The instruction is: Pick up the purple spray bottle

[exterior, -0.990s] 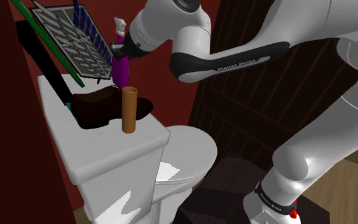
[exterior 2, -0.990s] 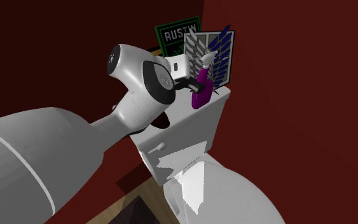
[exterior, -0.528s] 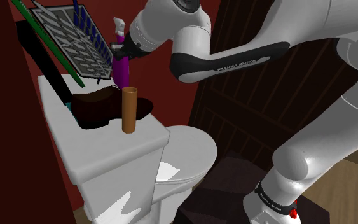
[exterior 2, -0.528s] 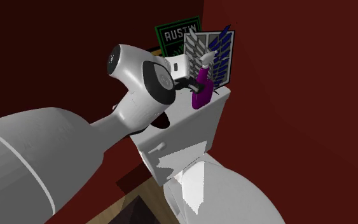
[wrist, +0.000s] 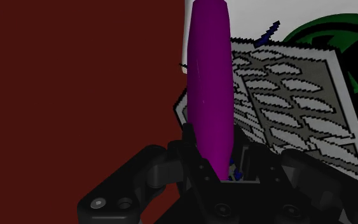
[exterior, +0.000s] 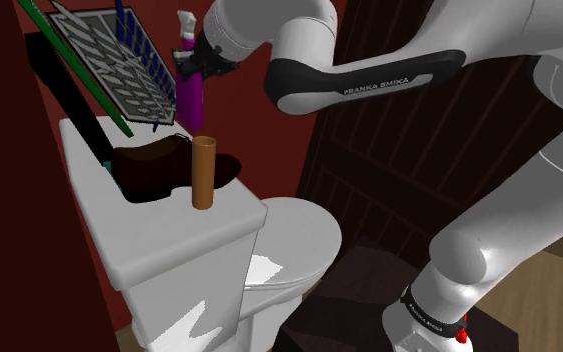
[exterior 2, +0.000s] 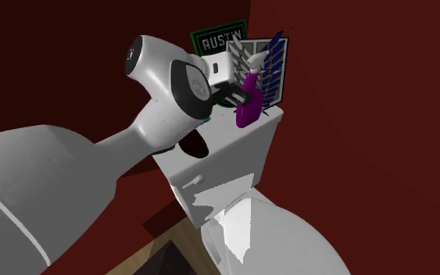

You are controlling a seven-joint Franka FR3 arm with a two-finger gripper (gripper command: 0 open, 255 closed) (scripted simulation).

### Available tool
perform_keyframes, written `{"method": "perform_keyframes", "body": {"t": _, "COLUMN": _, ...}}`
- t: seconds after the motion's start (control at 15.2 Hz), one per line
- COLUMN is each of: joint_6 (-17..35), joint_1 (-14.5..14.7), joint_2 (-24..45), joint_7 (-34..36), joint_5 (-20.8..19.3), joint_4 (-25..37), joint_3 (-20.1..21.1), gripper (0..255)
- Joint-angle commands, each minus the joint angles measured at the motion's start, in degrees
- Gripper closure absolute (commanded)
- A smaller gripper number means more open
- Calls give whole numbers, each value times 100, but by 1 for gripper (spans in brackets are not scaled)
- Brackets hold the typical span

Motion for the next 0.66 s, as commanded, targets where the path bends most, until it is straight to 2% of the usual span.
{"method": "perform_keyframes", "body": {"t": 0.0, "joint_6": -86, "joint_1": 43, "joint_2": -34, "joint_7": -174, "joint_5": 163, "joint_4": 99, "joint_3": -45, "gripper": 255}}
{"method": "perform_keyframes", "body": {"t": 0.46, "joint_6": -454, "joint_1": 155, "joint_2": -60, "joint_7": -665, "joint_5": 573, "joint_4": 530, "joint_3": -141, "gripper": 255}}
{"method": "perform_keyframes", "body": {"t": 0.59, "joint_6": -462, "joint_1": 157, "joint_2": -60, "joint_7": -675, "joint_5": 580, "joint_4": 540, "joint_3": -143, "gripper": 255}}
